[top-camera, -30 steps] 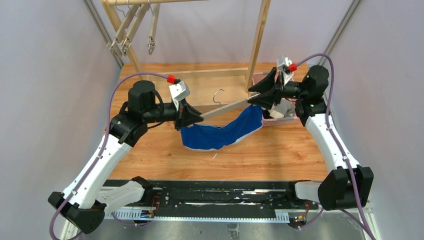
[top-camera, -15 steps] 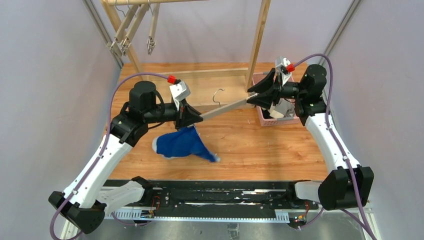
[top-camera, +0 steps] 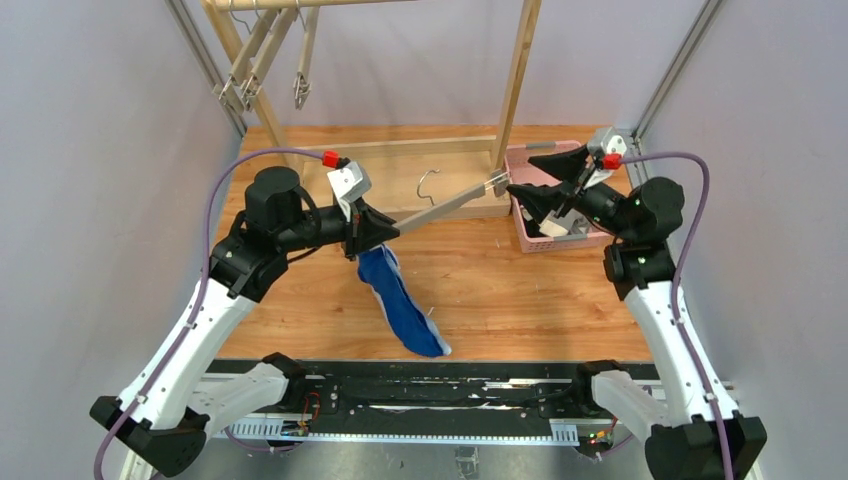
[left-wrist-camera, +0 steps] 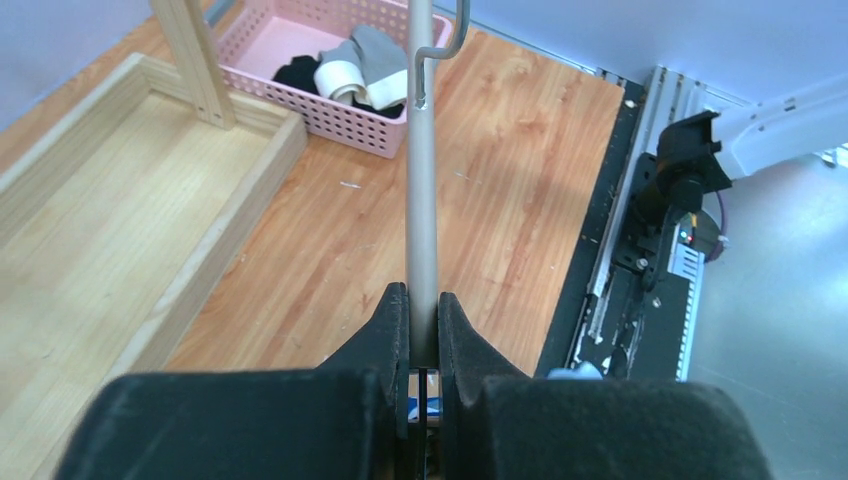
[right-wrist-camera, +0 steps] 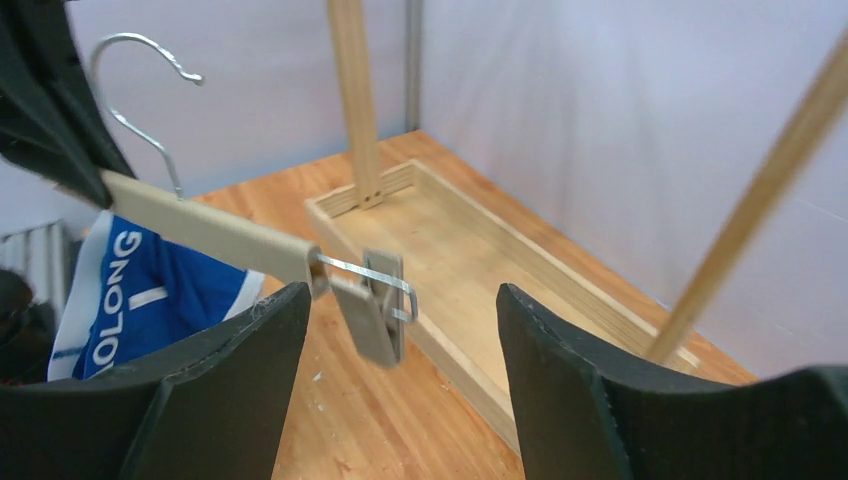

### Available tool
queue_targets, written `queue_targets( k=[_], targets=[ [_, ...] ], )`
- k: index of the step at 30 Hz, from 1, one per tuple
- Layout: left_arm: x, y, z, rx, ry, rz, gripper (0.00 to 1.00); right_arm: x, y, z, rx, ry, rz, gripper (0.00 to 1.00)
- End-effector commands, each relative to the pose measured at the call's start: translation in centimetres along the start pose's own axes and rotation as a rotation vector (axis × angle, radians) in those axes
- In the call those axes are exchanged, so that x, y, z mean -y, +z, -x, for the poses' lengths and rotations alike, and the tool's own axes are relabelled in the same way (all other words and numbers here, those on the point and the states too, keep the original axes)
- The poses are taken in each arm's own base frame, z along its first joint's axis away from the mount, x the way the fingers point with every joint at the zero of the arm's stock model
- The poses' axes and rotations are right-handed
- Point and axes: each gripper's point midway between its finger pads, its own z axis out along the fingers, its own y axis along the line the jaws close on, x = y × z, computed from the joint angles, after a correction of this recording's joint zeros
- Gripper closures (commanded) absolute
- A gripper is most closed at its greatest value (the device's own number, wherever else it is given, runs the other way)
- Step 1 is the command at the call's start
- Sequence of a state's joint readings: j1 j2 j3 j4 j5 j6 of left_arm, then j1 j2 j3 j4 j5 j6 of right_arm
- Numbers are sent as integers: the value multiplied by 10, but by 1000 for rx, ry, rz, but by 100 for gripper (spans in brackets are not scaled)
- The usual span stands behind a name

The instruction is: Remove the underwear clipped to the hanger

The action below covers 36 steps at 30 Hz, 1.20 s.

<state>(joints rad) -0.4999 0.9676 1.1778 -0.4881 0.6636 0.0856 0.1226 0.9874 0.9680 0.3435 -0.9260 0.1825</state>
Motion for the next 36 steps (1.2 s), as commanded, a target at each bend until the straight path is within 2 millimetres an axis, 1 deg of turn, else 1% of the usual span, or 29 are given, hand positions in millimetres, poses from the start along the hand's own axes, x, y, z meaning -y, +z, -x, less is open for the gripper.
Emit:
queue_targets(
  k=[1, 2, 5, 8, 9, 10, 14, 16, 18, 21, 23, 26, 36],
  targets=[
    [-5, -14, 35, 117, 76, 86, 100, 13, -14, 12, 126, 44, -194, 28],
    [-6, -16, 39, 137, 77, 101, 100, 10, -16, 9, 143, 74, -198, 29],
    [-7, -20, 52, 211, 74, 130, 100, 1, -21, 4, 209, 150, -184, 35],
    [-5, -22, 67, 305, 73, 132, 100, -12, -20, -2, 280, 223, -104, 37],
    [-4, -21, 68, 324, 63, 122, 100, -17, -19, 2, 312, 231, -63, 37],
    [-2, -21, 70, 341, 54, 113, 100, -22, -17, 3, 338, 279, -23, 37],
    [1, -15, 69, 356, 3, 78, 100, -35, -13, 25, 470, 332, 149, 37],
    [3, -13, 69, 374, -17, 55, 100, -34, -1, 26, 464, 373, 198, 38],
    [6, -10, 69, 392, -38, 28, 100, -40, 14, 26, 446, 365, 250, 38],
    [6, -5, 67, 399, -63, 9, 100, -53, 30, 33, 451, 346, 314, 38],
    [7, -3, 69, 408, -69, -7, 100, -58, 39, 39, 457, 345, 344, 38],
    [8, 0, 76, 431, -85, -33, 100, -60, 49, 42, 460, 351, 369, 38],
    [8, 9, 81, 480, -136, -77, 100, -67, 72, 44, 475, 362, 405, 38]
  ],
)
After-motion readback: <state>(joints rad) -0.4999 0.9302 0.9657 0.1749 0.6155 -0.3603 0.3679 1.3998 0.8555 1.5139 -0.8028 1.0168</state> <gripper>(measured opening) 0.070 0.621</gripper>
